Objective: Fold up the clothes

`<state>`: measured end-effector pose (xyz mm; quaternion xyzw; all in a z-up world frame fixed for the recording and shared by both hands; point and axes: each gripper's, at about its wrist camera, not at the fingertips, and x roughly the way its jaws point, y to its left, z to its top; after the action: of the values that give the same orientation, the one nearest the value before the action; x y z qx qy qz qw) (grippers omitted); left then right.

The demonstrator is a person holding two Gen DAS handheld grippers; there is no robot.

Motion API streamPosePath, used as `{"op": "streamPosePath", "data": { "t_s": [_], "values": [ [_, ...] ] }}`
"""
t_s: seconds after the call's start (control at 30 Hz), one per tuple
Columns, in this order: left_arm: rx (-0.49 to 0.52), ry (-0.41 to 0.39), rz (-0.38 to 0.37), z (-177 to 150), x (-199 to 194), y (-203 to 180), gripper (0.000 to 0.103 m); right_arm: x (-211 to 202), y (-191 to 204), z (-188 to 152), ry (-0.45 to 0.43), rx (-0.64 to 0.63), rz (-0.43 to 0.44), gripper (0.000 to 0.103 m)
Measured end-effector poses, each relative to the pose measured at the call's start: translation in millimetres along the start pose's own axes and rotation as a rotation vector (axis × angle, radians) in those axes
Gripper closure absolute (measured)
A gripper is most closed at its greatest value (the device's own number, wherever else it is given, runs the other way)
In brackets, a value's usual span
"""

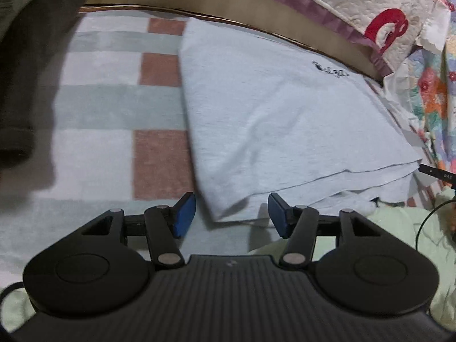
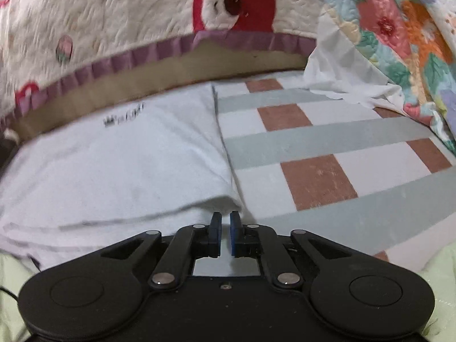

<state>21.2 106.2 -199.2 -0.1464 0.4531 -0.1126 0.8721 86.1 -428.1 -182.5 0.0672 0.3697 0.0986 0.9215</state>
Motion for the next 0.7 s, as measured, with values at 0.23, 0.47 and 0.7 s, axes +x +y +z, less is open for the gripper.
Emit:
{"op": "streamPosePath", "data": {
  "t_s": [0.23, 0.47, 0.7],
  "values": [
    [-0.03, -0.075, 0.049, 2, -3, 9, 0.068, 12, 0, -1, 0.02, -0.042, -0.054, 0.075],
    [0.171, -0.073, 0.116, -3, 2, -19, 0.061, 30, -10, 1, -0.007, 0.013, -0.062, 0.059],
    [-0.115, -0.155, 0.081, 21, -32, 6, 0.093, 9, -3, 20, -0.126, -0.004, -0.048, 0.1]
  ]
}}
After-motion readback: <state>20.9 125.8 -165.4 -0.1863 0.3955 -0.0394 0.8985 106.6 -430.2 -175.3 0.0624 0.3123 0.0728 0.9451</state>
